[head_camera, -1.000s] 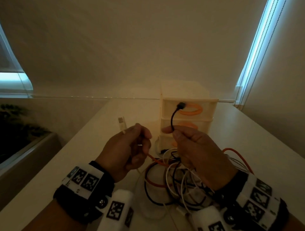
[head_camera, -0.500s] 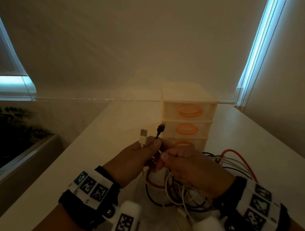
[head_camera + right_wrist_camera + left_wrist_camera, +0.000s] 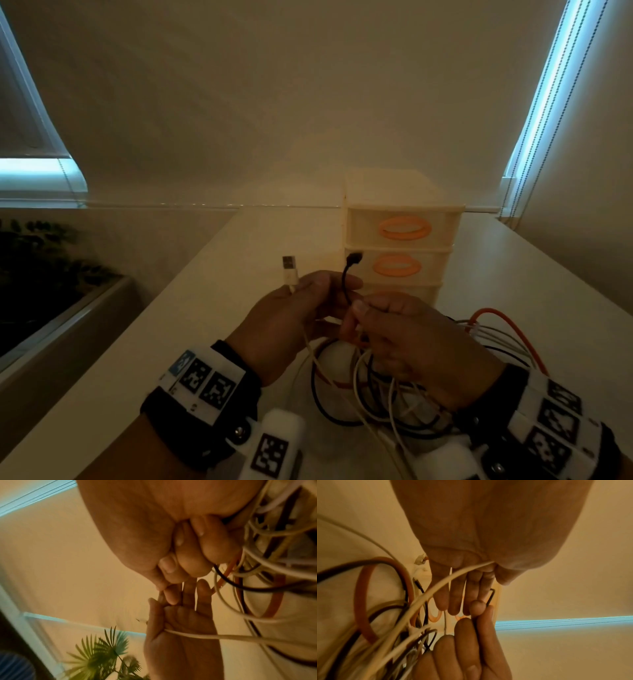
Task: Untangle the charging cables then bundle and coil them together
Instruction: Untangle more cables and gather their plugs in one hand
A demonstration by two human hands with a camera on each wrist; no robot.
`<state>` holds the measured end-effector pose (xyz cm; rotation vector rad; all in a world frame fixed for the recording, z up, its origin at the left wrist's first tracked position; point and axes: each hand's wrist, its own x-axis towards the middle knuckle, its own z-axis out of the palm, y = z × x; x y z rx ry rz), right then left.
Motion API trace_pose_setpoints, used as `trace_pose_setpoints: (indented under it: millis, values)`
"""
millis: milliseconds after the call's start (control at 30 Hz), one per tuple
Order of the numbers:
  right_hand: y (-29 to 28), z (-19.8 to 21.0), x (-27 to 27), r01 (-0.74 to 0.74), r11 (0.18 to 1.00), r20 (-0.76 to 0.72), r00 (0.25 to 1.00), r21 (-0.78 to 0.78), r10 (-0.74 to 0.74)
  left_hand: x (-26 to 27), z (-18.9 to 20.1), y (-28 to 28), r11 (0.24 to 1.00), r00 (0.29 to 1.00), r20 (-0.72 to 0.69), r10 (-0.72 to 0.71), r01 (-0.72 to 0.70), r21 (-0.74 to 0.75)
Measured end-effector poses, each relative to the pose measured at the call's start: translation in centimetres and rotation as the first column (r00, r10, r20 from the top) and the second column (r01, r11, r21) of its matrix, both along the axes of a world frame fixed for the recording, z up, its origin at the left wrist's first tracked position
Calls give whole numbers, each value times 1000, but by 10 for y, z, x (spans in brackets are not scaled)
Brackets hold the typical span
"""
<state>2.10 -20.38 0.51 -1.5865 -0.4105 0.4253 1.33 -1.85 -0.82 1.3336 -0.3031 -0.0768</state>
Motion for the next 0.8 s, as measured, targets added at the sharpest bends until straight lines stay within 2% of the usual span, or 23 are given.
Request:
trace_pose_setpoints:
  millis: [67, 167, 233, 400, 533, 600, 667, 733, 800]
  values:
    - [-2, 2, 1, -12, 1000, -22, 1000, 21, 12, -1, -1, -4, 1000, 999, -36, -19, 20, 10]
    - [3, -1, 0, -40, 987, 158, 985, -158, 65, -1, -2, -5, 1000, 996, -87, -24, 25, 10]
    - [7, -5, -1, -51, 972, 210, 972, -230, 101, 0, -3, -2, 999, 997, -66, -42, 41, -17]
    - [2, -6, 5, 18, 966, 213, 976, -260, 39, 2, 11, 2, 954, 999, -8, -33, 29, -299]
    - [-22, -1, 20, 203, 877, 436, 900, -435, 7, 9, 25, 22, 812, 993, -64, 95, -114, -572]
    - [-32, 0, 27, 308, 821, 512, 859, -481, -22, 10, 29, 30, 770, 987, -96, 132, -163, -617]
    - [-33, -2, 31, 382, 776, 579, 815, -502, -27, 8, 29, 28, 774, 983, -127, 133, -183, -605]
    - [-29, -4, 30, 383, 780, 600, 800, -496, -11, 6, 28, 23, 783, 984, -133, 114, -172, -598]
    - [-26, -3, 25, 313, 808, 548, 836, -500, 16, 5, 27, 25, 766, 993, -106, 50, -106, -634]
